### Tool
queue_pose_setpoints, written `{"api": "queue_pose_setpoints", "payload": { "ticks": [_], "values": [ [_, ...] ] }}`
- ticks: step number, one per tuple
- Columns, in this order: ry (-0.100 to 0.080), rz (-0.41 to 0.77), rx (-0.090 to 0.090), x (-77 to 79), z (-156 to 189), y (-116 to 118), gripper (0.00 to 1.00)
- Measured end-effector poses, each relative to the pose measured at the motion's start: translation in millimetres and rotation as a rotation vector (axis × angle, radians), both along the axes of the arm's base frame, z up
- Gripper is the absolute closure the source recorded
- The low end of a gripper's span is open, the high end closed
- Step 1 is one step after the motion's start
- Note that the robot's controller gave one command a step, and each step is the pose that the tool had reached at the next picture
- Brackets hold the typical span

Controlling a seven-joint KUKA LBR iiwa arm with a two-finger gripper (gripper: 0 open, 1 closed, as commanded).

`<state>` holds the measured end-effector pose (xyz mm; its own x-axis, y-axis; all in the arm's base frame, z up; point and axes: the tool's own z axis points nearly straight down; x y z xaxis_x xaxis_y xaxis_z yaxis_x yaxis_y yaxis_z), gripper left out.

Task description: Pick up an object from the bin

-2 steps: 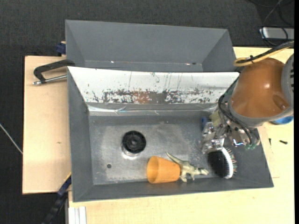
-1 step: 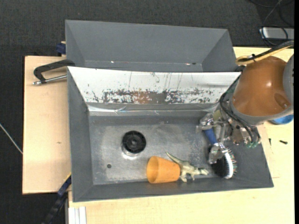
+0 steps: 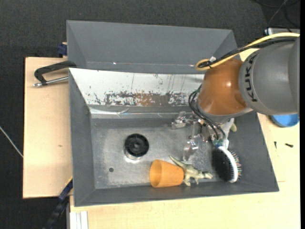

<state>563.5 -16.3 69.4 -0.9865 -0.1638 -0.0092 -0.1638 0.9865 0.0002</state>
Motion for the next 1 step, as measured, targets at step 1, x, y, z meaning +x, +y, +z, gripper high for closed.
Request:
{"api": "queue_pose_setpoints", "payload": {
  "ticks": [1],
  "values": [
    [0.01, -0.156, 0.002, -61.4, 13.7, 47.5, 0.0]
  ]
}}
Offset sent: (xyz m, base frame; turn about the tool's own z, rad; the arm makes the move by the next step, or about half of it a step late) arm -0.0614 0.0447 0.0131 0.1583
